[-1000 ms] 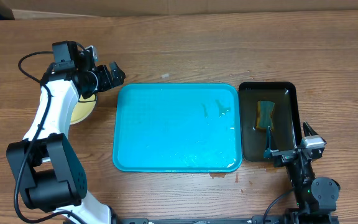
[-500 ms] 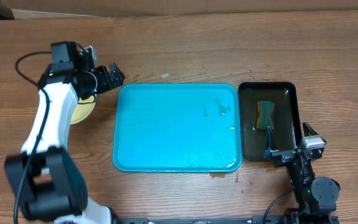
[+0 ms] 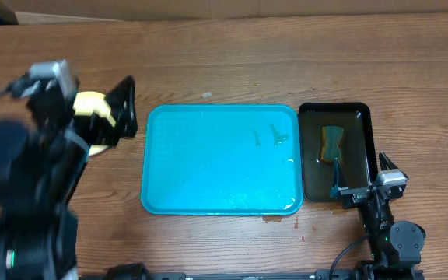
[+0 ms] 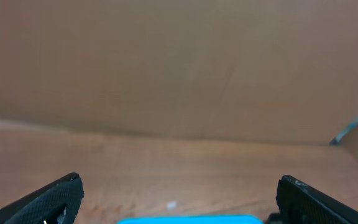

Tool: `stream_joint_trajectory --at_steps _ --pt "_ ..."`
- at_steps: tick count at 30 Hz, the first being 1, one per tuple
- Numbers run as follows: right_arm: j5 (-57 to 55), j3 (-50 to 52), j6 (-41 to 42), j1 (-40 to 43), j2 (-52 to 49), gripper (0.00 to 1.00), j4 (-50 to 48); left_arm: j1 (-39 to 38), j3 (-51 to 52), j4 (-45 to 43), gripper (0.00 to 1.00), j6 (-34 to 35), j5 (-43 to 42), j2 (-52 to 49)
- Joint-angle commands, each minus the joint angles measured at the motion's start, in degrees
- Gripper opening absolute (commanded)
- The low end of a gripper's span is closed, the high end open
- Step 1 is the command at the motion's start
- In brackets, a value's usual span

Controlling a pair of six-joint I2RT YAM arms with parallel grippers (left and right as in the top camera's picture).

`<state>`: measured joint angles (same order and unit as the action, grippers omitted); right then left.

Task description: Clean dirty plates on tray and stack at the side

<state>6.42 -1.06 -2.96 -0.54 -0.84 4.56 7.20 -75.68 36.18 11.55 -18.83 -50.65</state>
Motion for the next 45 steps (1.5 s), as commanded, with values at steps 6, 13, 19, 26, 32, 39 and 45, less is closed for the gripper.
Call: stream_joint_trajectory --at_steps 6,13,19,26,32,39,45 --pt "-0.74 0.61 0.42 -0.42 0.68 1.00 -0.28 -0.11 13.18 1.75 1.00 -1.29 -0.17 15.82" --pt "-0.74 0.61 0.42 -0.42 0.68 1.00 -0.28 -0.11 32.76 0.72 1.00 -1.27 0.87 29.55" --pt "-0.74 0.61 0.42 -0.42 0.68 1.00 -0.28 -0.11 47.10 -10.88 1.00 -1.22 1.07 40.50" --pt "-0.74 0.61 0.42 -0.42 0.68 1.00 -0.28 -0.11 58.93 -38.64 1.00 -1.27 1.92 49.44" --pt "-0.74 0.61 0.42 -0.42 0.68 1.00 -0.28 -0.15 63.41 -52.13 1.00 -1.25 4.81 50.42" --pt "-0.74 0.61 0.42 -0.42 0.68 1.00 -0.28 -0.17 69.02 -52.15 1.00 3.04 10.12 50.42" --pt "-0.74 0.61 0.42 -0.42 0.68 1.00 -0.28 -0.17 74.60 -52.09 1.00 5.64 10.47 50.42"
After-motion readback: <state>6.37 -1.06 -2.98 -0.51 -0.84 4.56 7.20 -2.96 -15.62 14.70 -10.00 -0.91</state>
